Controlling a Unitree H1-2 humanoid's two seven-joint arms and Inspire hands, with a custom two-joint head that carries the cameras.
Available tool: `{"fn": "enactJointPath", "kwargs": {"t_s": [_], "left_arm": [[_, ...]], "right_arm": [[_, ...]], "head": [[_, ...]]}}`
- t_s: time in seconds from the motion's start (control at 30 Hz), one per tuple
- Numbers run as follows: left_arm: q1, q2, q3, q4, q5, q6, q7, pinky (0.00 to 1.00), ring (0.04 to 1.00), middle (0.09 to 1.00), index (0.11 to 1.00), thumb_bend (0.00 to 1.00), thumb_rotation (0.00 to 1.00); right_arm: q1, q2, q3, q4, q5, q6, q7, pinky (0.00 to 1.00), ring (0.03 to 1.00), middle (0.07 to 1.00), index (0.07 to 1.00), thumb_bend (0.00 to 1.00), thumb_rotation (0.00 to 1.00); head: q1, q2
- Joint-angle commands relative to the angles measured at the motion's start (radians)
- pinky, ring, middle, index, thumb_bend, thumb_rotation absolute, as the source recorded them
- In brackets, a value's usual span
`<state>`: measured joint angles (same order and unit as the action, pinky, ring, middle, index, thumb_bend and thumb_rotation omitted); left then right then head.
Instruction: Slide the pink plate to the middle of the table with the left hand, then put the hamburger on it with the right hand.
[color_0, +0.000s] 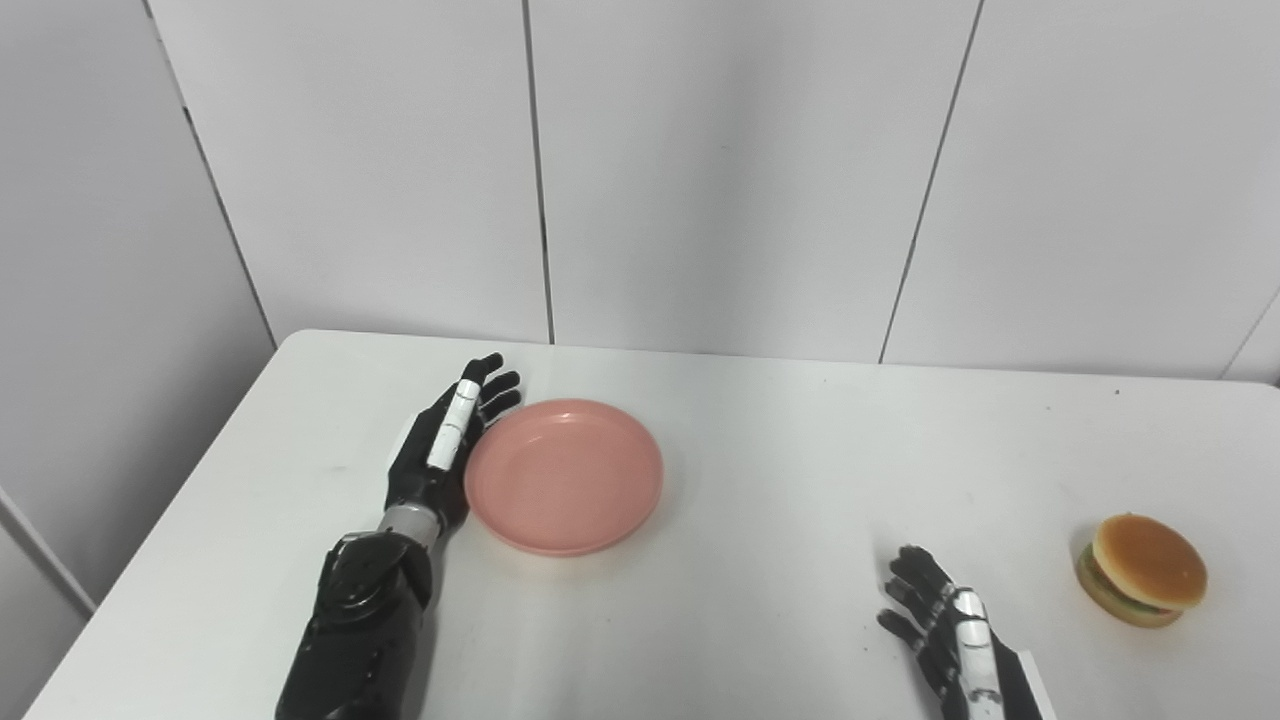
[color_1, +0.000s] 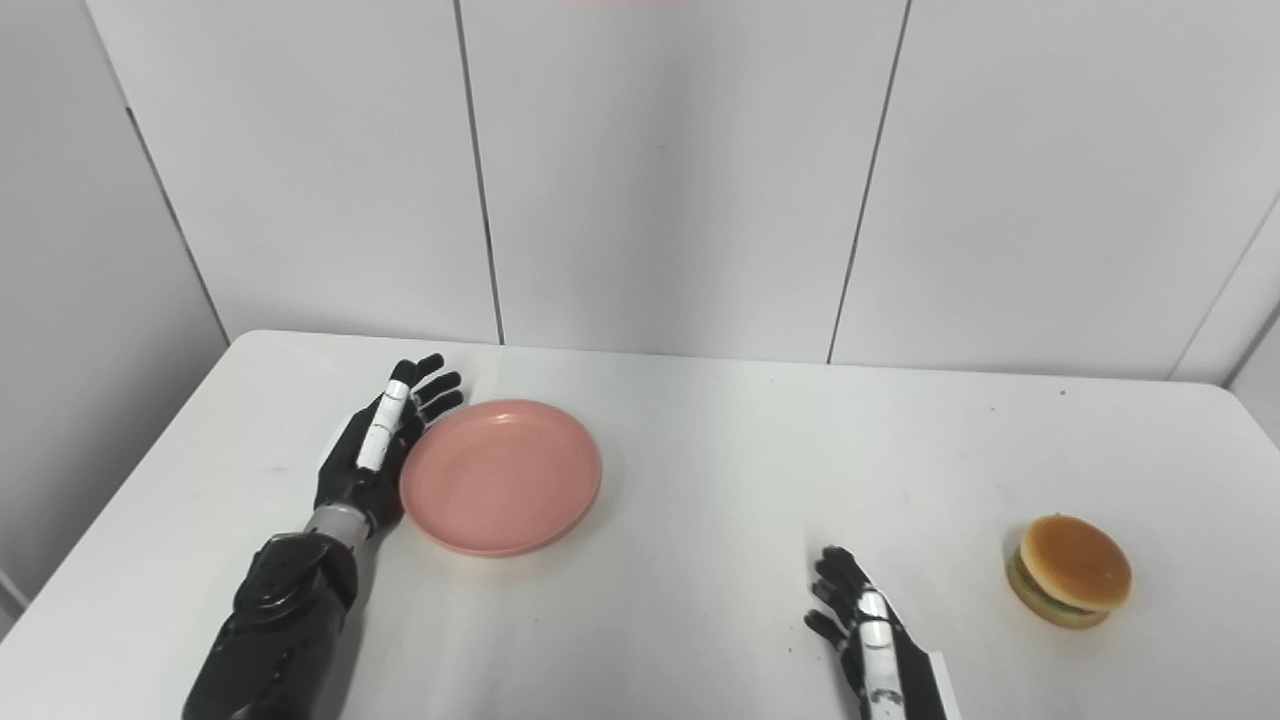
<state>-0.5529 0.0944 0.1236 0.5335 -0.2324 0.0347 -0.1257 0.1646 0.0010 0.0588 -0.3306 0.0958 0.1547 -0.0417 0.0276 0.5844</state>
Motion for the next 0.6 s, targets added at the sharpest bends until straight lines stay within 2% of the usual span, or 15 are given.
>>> {"fn": "enactJointPath", "kwargs": {"t_s": [0.0,0.07,0.27,0.33,0.57], "left_arm": [[0.004,-0.024,0.0,-0.025,-0.002,0.037,0.021,0.89,0.863,0.829,0.817,0.97,0.77],[0.011,-0.044,0.006,-0.042,-0.007,0.051,0.035,0.94,0.865,0.826,0.806,0.98,0.77],[0.027,-0.088,-0.006,-0.077,-0.003,0.08,0.041,0.99,0.875,0.823,0.809,0.96,0.78],[0.03,-0.101,-0.012,-0.085,0.0,0.082,0.044,1.0,0.876,0.825,0.808,0.94,0.79],[0.035,-0.144,-0.028,-0.103,0.009,0.108,0.068,0.99,0.864,0.806,0.78,0.97,0.77]], "right_arm": [[0.089,0.039,0.019,-0.037,-0.011,0.014,-0.004,0.81,0.866,0.862,0.829,0.79,1.0],[0.09,0.047,0.03,-0.044,-0.023,0.021,-0.012,0.8,0.862,0.859,0.826,0.78,1.0],[0.09,0.07,0.066,-0.054,-0.056,0.025,-0.039,0.8,0.859,0.857,0.825,0.76,1.0],[0.088,0.075,0.078,-0.054,-0.065,0.026,-0.049,0.8,0.86,0.857,0.825,0.76,1.0],[0.084,0.09,0.112,-0.046,-0.089,0.025,-0.074,0.81,0.869,0.867,0.831,0.76,1.0]], "head": [[-0.017,0.006],[-0.053,0.016],[-0.129,0.025],[-0.145,0.026],[-0.195,0.022]]}}
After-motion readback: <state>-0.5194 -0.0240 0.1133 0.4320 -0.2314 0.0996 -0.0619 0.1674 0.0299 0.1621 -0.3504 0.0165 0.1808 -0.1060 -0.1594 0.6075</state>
